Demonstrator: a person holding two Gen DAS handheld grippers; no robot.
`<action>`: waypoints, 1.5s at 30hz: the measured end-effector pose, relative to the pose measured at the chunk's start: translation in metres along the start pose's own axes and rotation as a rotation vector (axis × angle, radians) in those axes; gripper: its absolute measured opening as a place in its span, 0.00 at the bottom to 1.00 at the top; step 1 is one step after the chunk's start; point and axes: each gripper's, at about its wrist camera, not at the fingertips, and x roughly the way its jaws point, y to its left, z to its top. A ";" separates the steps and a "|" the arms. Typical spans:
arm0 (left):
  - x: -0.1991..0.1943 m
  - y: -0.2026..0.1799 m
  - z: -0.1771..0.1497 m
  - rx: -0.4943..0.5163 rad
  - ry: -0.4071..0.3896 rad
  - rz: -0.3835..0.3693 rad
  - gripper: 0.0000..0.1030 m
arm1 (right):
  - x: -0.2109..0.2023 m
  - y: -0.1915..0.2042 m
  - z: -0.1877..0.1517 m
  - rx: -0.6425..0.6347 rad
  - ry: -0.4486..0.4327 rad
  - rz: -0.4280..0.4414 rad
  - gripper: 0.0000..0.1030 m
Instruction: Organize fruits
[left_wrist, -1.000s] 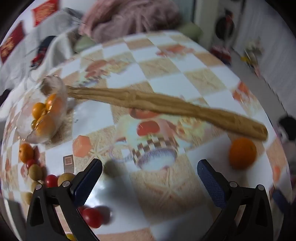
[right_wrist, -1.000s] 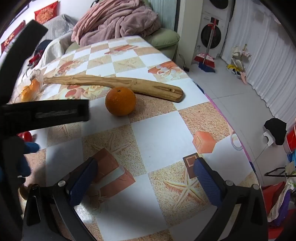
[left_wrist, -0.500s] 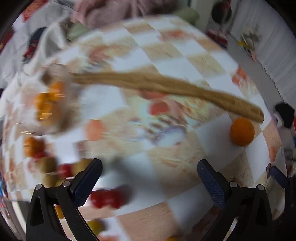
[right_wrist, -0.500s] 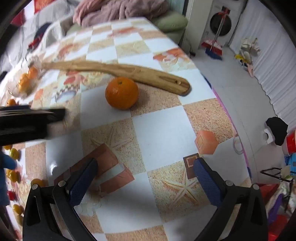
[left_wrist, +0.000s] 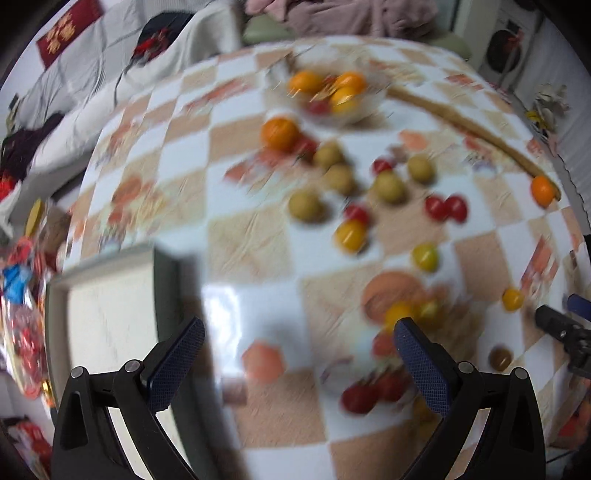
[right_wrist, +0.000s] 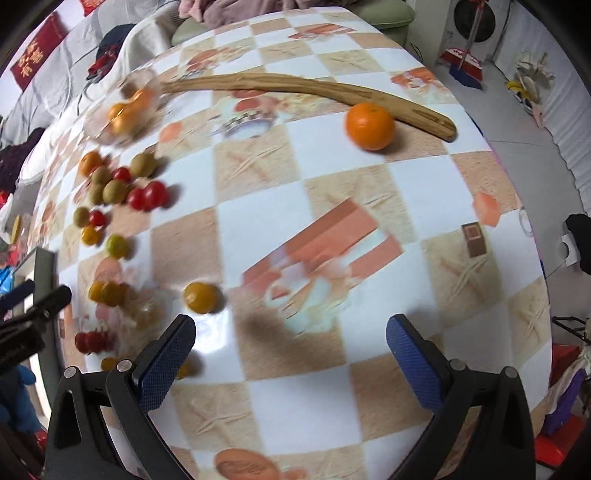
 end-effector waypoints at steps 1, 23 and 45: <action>0.002 0.004 -0.002 -0.009 0.012 -0.001 1.00 | 0.000 0.005 -0.002 -0.009 0.002 0.000 1.00; 0.014 0.004 0.024 -0.094 0.023 -0.037 1.00 | -0.002 0.035 0.001 -0.039 0.038 0.041 1.00; 0.016 -0.003 0.030 -0.099 0.031 -0.037 1.00 | -0.002 0.030 0.004 -0.038 0.041 0.042 1.00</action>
